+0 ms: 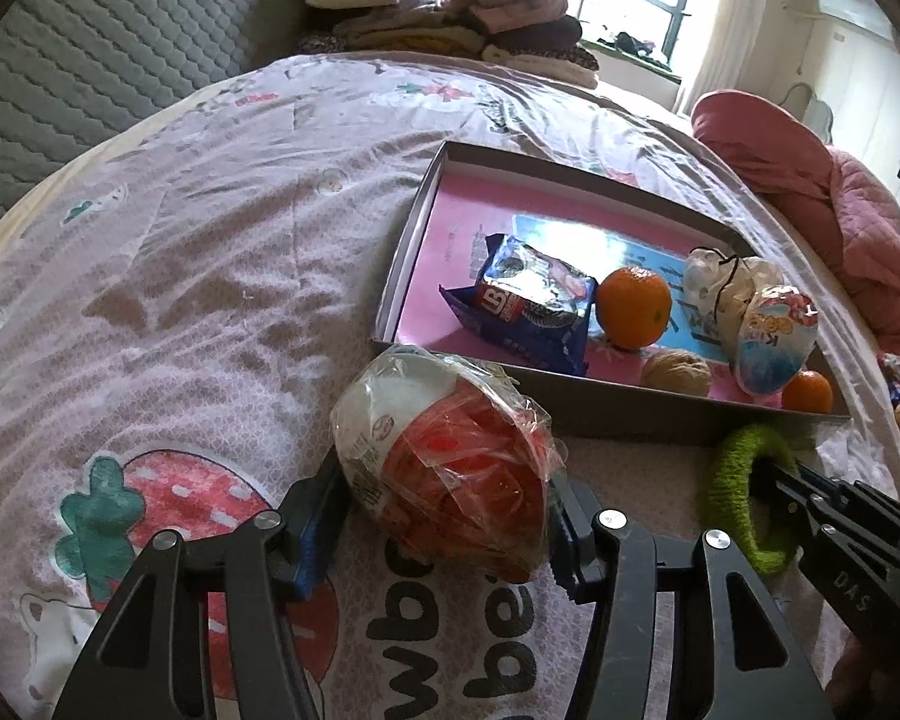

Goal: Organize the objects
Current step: 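Lift and carry the red bag and green ring toward the tray with both tools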

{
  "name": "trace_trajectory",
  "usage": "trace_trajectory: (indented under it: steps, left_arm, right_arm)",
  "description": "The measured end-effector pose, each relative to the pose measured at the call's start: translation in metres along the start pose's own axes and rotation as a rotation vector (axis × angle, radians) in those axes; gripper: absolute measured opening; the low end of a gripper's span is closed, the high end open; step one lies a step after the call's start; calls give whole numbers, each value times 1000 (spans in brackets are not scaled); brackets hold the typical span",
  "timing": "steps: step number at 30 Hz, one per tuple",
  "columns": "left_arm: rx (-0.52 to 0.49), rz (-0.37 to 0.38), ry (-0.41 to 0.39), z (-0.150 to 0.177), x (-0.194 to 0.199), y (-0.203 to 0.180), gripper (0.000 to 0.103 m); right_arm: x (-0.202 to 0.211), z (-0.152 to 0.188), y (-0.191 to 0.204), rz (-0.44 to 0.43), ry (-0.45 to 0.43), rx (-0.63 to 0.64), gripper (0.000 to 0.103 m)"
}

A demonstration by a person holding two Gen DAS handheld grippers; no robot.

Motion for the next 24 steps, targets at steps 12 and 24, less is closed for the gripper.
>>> trace_trajectory:
  steps: [12, 24]
  left_arm:
    - [-18, 10, -17, 0, 13, -5, 58]
    - [-55, 14, -66, -4, 38, -15, 58]
  right_arm:
    - [14, -3, 7, -8, -24, 5, 16]
    - [36, -10, 13, -12, -69, 15, 16]
Point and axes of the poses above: each gripper's, at about its wrist camera, not at the fingertips, and x roughly against the way its jaws point, y to its left, z to its underside, the point moved 10 cm from there along -x, roughly the way its jaws point, and after that the axes turned 5 degrees about -z, right-handed, at the moved point
